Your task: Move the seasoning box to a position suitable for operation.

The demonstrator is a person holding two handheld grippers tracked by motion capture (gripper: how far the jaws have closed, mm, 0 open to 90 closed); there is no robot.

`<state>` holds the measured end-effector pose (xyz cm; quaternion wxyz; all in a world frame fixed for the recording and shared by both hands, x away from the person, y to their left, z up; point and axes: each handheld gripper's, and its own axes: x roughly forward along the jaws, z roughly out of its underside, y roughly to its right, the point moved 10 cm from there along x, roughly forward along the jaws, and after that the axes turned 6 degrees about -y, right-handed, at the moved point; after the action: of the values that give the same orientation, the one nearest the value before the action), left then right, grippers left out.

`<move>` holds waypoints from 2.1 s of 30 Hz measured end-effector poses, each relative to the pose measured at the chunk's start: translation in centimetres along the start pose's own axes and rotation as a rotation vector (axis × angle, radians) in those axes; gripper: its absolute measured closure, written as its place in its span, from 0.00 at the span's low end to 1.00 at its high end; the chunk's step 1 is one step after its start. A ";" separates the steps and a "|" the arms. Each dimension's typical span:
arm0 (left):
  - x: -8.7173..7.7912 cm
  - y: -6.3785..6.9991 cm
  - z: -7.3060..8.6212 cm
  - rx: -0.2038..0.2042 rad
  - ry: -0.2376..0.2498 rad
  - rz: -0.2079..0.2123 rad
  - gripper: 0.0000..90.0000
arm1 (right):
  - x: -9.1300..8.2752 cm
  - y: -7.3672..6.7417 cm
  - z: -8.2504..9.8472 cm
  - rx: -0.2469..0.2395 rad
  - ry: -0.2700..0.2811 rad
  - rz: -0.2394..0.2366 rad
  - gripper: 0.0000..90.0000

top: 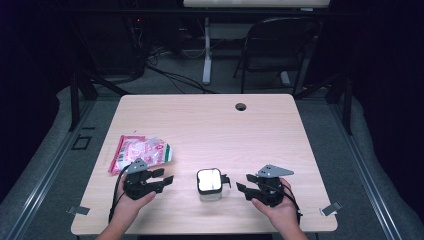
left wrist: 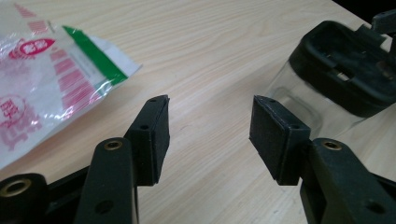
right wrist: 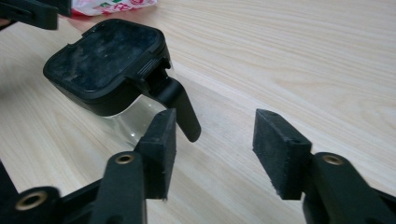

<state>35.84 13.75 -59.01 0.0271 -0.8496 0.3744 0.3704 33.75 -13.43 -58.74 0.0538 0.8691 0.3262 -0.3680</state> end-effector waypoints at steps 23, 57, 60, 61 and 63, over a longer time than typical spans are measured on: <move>3.0 4.7 -7.0 0.036 -0.056 0.080 0.51 | 0.8 -3.4 -5.9 -0.072 -0.144 -0.015 0.56; 3.0 6.4 -3.6 0.079 -0.216 0.058 0.68 | 1.7 -3.9 -4.6 0.078 -0.221 0.010 0.91; 3.1 6.3 -3.3 0.081 -0.224 0.063 0.71 | 1.8 -3.9 -4.6 0.085 -0.225 0.000 0.92; 3.1 6.4 -3.2 0.081 -0.227 0.069 0.73 | 1.8 -3.9 -4.6 0.090 -0.222 -0.004 0.92; 3.2 6.3 -3.0 0.087 -0.236 0.057 0.77 | 1.8 -3.9 -4.6 0.090 -0.222 -0.006 0.93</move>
<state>35.00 6.33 -57.41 0.0972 -0.7872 0.4081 0.4521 35.09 -7.85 -56.08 0.0495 0.8237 0.3040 -0.4762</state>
